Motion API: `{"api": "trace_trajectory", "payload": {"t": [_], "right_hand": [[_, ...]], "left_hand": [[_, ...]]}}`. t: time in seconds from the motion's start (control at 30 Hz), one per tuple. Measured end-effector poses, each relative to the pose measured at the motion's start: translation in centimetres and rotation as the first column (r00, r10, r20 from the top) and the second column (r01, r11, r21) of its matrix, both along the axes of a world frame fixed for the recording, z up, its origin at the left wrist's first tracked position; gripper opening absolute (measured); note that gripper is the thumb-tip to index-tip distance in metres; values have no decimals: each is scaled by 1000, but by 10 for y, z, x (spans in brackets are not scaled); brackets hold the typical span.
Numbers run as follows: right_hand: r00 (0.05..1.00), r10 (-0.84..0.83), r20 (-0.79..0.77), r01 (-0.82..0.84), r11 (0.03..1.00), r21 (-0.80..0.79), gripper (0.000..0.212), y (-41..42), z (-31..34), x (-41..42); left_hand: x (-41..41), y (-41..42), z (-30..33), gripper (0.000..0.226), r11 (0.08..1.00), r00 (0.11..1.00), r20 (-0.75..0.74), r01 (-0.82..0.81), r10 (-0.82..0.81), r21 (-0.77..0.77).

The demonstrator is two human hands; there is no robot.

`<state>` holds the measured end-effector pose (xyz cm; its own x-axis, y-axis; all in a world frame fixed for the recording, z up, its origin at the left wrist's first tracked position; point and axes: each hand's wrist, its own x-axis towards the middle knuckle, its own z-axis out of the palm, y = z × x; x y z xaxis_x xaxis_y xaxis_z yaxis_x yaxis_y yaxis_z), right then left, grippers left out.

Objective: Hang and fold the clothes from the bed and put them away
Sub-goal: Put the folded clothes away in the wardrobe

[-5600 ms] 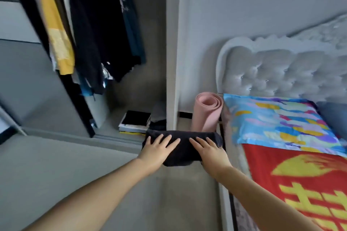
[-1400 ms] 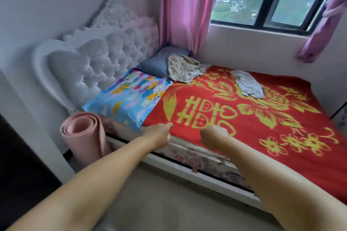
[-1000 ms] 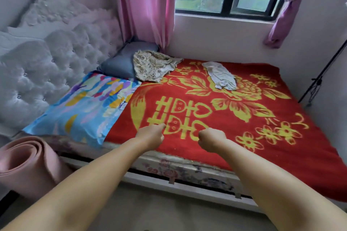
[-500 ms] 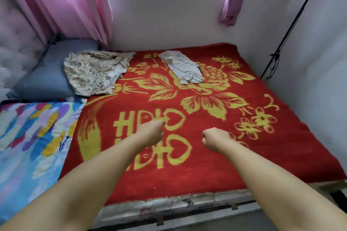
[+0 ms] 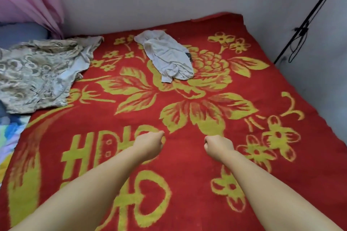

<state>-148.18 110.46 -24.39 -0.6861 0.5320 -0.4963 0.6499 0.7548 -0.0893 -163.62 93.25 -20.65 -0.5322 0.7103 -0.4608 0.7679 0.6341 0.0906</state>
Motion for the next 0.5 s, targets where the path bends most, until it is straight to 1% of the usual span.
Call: {"api": "trace_trajectory", "payload": {"t": [0.03,0.17,0.27,0.33,0.4,0.47,0.5], "right_hand": [[1000,5,-15,-5,1000,4,29,13,-6,-10],[997,13,-81,-9,999,44,27,82,-56,-60],[990,16,-141,-8,998,63,26,112,-97,-95],[976,-7,-218,19,998,54,27,125,-129,-117],[959,-44,-282,49,999,13,34,133,-153,-133],[947,-79,-311,70,997,-38,45,142,-182,-146],[949,-57,-312,47,998,-38,49,145,-195,-150]], "left_hand": [[-10,18,-3,42,1000,1000,-8,-8,8,17],[-48,105,-56,42,998,1000,-3,-21,21,64],[-71,146,-97,36,996,1000,0,-7,7,83],[-85,166,-126,33,995,1000,-13,0,2,97],[-100,180,-144,33,990,999,-37,6,-1,141],[-119,197,-162,37,977,998,-62,8,5,212],[-131,207,-168,41,968,998,-68,6,11,250]]}}
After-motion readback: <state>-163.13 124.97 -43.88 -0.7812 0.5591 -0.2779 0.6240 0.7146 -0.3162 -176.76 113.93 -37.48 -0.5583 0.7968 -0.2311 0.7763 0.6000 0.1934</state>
